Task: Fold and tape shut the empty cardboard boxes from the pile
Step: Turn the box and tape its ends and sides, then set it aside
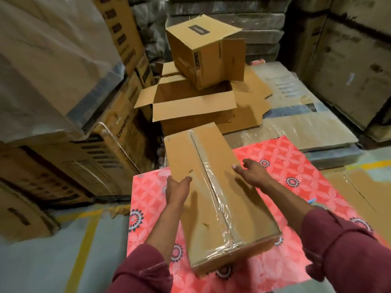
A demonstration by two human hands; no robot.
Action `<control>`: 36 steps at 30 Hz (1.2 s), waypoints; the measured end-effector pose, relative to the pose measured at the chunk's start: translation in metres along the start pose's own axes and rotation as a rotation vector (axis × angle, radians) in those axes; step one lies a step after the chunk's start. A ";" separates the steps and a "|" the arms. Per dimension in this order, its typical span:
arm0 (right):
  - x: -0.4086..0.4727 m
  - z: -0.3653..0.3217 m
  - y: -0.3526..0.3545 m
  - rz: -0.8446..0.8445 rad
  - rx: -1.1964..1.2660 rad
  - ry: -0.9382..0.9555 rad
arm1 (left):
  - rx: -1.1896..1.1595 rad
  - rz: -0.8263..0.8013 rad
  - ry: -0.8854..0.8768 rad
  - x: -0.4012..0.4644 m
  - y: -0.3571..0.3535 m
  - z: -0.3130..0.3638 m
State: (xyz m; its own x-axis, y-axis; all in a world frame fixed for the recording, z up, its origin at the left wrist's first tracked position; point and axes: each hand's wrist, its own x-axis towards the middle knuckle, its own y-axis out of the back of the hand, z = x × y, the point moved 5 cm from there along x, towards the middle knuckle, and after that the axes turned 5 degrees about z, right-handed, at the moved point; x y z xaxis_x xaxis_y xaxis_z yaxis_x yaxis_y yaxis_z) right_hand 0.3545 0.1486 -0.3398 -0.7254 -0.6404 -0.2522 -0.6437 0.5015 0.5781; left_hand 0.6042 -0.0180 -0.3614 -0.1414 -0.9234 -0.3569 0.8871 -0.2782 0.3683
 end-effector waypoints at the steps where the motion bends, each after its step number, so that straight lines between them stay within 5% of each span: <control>1: 0.008 -0.001 -0.002 -0.024 0.034 0.003 | 0.011 0.013 -0.003 0.003 -0.003 0.003; 10: -0.019 -0.008 -0.029 -0.071 -0.450 0.179 | 0.375 0.147 -0.042 0.007 0.006 0.039; 16: -0.090 -0.008 -0.066 -0.495 -0.234 0.286 | 0.699 0.152 -0.163 0.025 0.028 0.054; 22: 0.020 -0.012 -0.001 0.154 -0.026 0.183 | 0.639 0.143 -0.439 -0.037 -0.037 0.048; 24: 0.067 -0.019 0.019 0.235 -0.008 0.181 | 0.637 0.124 -0.488 -0.067 -0.068 0.036; 29: 0.136 -0.016 0.012 0.016 -0.077 0.151 | 0.778 0.175 -0.546 -0.096 -0.100 -0.007; 36: 0.112 0.040 0.004 0.005 -0.048 0.214 | 0.810 0.194 -0.790 -0.090 -0.064 -0.028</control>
State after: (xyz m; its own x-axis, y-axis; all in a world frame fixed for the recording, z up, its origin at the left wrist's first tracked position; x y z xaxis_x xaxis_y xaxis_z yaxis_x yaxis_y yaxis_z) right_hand 0.2609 0.1018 -0.3965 -0.6575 -0.7490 -0.0818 -0.6239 0.4803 0.6165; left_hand 0.5726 0.0902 -0.3765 -0.5235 -0.7977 0.2993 0.4215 0.0629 0.9047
